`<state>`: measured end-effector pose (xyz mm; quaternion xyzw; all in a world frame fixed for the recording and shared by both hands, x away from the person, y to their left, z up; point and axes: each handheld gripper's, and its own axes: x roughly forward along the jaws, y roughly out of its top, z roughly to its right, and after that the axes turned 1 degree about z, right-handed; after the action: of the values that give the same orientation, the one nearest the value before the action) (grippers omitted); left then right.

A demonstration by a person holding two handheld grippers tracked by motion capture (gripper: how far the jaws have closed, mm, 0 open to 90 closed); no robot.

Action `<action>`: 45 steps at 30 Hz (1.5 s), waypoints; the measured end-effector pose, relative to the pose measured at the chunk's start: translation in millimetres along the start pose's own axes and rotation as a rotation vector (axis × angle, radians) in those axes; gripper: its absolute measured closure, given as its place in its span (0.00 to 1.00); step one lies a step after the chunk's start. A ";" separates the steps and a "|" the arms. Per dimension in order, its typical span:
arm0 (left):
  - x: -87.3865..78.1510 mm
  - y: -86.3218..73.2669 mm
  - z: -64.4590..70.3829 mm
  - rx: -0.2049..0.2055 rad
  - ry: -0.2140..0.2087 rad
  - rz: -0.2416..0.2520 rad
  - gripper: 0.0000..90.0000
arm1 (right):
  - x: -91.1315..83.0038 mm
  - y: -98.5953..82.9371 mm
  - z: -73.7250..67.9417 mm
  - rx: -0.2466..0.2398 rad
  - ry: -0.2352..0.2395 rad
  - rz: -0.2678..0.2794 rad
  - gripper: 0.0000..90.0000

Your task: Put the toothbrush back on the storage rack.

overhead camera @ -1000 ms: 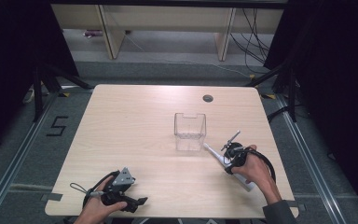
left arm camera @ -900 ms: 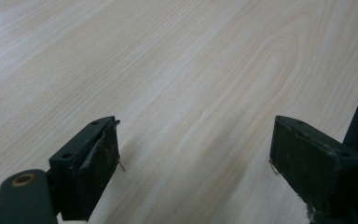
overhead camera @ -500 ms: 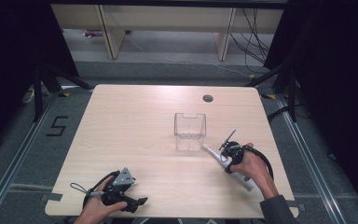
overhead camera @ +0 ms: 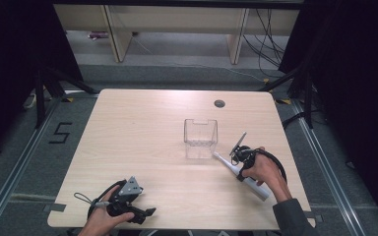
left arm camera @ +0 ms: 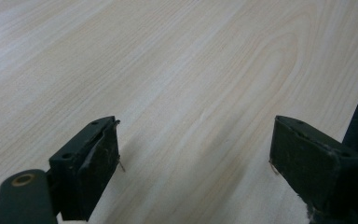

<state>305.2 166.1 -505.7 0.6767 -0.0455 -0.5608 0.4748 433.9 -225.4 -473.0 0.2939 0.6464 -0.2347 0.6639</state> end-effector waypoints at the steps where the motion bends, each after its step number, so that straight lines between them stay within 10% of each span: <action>1: -0.4 0.0 0.2 0.003 -0.009 -0.001 0.17 | -0.8 1.2 0.0 0.004 0.005 -0.019 0.73; 15: -0.2 0.0 0.2 0.000 -0.003 0.004 0.17 | 1.1 1.7 7.3 -0.067 -0.007 -0.022 0.74; 24: -0.2 0.1 -0.1 -0.002 -0.001 0.000 0.17 | -8.0 -7.8 8.4 0.013 0.015 0.007 0.74; 36: -0.5 0.1 -1.0 0.003 0.001 -0.004 0.17 | -34.7 -27.4 22.3 0.028 0.021 0.205 0.74; 45: 0.1 0.0 -0.6 -0.001 0.002 -0.003 0.17 | -60.7 -45.7 27.4 0.158 0.027 0.446 0.74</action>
<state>305.7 166.4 -505.7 0.6771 -0.0438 -0.5610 0.4743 418.7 -281.3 -416.6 0.4834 0.5539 -0.1282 0.6656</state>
